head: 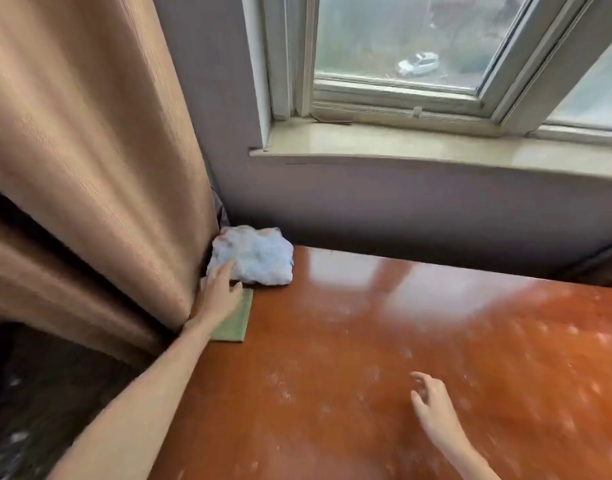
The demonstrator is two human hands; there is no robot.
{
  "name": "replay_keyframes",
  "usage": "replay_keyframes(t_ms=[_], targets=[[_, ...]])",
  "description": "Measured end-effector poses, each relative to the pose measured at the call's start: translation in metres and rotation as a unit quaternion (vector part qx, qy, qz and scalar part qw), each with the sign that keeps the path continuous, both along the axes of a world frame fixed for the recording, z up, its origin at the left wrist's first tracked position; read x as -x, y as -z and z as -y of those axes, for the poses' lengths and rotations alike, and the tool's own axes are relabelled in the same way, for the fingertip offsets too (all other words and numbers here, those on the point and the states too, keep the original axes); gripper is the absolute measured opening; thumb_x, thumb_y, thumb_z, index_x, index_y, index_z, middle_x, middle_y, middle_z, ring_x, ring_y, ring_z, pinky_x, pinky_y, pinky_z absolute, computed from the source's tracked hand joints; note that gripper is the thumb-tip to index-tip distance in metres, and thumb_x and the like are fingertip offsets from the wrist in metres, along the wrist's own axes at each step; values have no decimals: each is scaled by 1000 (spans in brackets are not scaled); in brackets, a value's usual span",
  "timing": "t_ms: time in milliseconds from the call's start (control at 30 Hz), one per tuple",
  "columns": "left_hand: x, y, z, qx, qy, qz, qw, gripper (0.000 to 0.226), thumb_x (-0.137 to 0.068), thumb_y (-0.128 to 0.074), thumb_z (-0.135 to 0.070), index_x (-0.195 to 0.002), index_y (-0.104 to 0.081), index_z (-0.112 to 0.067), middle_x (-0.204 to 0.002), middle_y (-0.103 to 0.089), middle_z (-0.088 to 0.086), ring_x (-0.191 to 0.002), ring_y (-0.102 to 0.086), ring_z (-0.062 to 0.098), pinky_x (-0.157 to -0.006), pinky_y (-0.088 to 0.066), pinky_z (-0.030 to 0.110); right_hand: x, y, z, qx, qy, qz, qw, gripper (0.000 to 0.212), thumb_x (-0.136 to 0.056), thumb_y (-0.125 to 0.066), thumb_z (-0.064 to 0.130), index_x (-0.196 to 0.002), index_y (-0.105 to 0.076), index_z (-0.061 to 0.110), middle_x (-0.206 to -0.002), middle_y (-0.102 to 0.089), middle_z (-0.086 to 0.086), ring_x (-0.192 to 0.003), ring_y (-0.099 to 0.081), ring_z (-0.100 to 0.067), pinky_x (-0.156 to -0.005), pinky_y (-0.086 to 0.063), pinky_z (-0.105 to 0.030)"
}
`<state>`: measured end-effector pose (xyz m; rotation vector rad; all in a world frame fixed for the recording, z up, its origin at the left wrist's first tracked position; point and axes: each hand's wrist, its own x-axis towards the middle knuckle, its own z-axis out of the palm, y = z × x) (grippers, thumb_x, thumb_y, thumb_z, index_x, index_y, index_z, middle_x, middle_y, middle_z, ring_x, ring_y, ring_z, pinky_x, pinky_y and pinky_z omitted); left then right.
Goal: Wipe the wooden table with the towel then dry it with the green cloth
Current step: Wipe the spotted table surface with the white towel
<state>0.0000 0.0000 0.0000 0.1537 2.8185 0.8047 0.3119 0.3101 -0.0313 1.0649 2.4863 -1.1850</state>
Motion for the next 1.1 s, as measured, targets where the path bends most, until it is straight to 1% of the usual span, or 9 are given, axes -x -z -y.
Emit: replay_keyframes(t_ms=[100, 267, 400, 500, 733, 867, 1000, 1033, 1100], targets=[[36, 15, -7, 60, 0, 74, 995, 75, -93, -65, -37, -156, -25, -27, -155, -22, 17, -140, -27, 41, -116, -28, 49, 13, 1, -10, -12, -8, 31, 999, 36, -94, -54, 1, -129, -56, 10, -125, -50, -12, -98, -52, -18, -98, -38, -31], [76, 50, -36, 106, 53, 138, 983, 93, -85, -71, -50, -157, -13, -37, -162, -1, 10, -148, -4, 37, -120, -17, 52, 16, 6, -17, -24, 11, 88, 996, 39, -97, -50, 4, -135, -52, 10, -136, -46, -11, -131, -45, -25, -112, -30, -34], [75, 63, -59, 96, -13, 95, 991, 87, -80, -75, -52, -151, -26, -44, -153, -14, 7, -132, -23, 41, -109, -34, 57, 15, 13, -24, -14, 19, 107, 994, 41, -98, -47, 6, -139, -48, 12, -141, -42, -10, -133, -43, -23, -112, -30, -34], [64, 67, -76, 99, -1, 48, 994, 79, -80, -74, -54, -148, -35, -43, -151, -20, 4, -126, -30, 38, -102, -36, 51, 16, 17, -27, -3, 33, 101, 994, 42, -100, -46, 9, -141, -45, 15, -143, -39, -7, -132, -43, -21, -108, -33, -33], [-21, 61, -178, 124, 122, 39, 984, 80, -83, -68, -57, -150, -27, -48, -153, -20, 3, -121, -34, 35, -99, -35, 48, 15, 23, -39, -5, 24, 112, 993, 42, -99, -47, 10, -141, -46, 17, -144, -39, -7, -132, -39, -24, -111, -33, -37], [-100, 59, -246, 138, 185, 32, 972, 80, -85, -66, -53, -152, -25, -40, -154, -27, 5, -120, -40, 36, -101, -34, 47, 15, 24, -53, -2, 15, 110, 994, 44, -98, -49, 9, -142, -45, 15, -145, -39, -8, -135, -39, -24, -113, -32, -37], [-149, 62, -270, 150, 303, -46, 940, 86, -67, -77, -64, -139, -50, -25, -123, -53, 5, -106, -52, 28, -94, -45, 44, 17, 23, -65, -5, 7, 103, 995, 46, -98, -49, 9, -144, -44, 14, -146, -40, -8, -137, -38, -23, -116, -30, -37], [-148, 66, -267, 146, 331, -83, 929, 87, -62, -79, -67, -133, -56, -23, -121, -54, 5, -110, -53, 29, -97, -47, 48, 17, 22, -67, -4, 0, 102, 995, 47, -98, -50, 9, -144, -43, 15, -147, -39, -7, -138, -37, -23, -116, -29, -37], [-132, 84, -258, 84, 373, -157, 910, 85, -60, -80, -67, -130, -61, -23, -133, -54, 9, -127, -51, 42, -104, -40, 66, 17, 21, -73, 1, -13, 102, 995, 47, -98, -49, 10, -145, -43, 16, -148, -39, -6, -138, -37, -22, -117, -28, -37]])
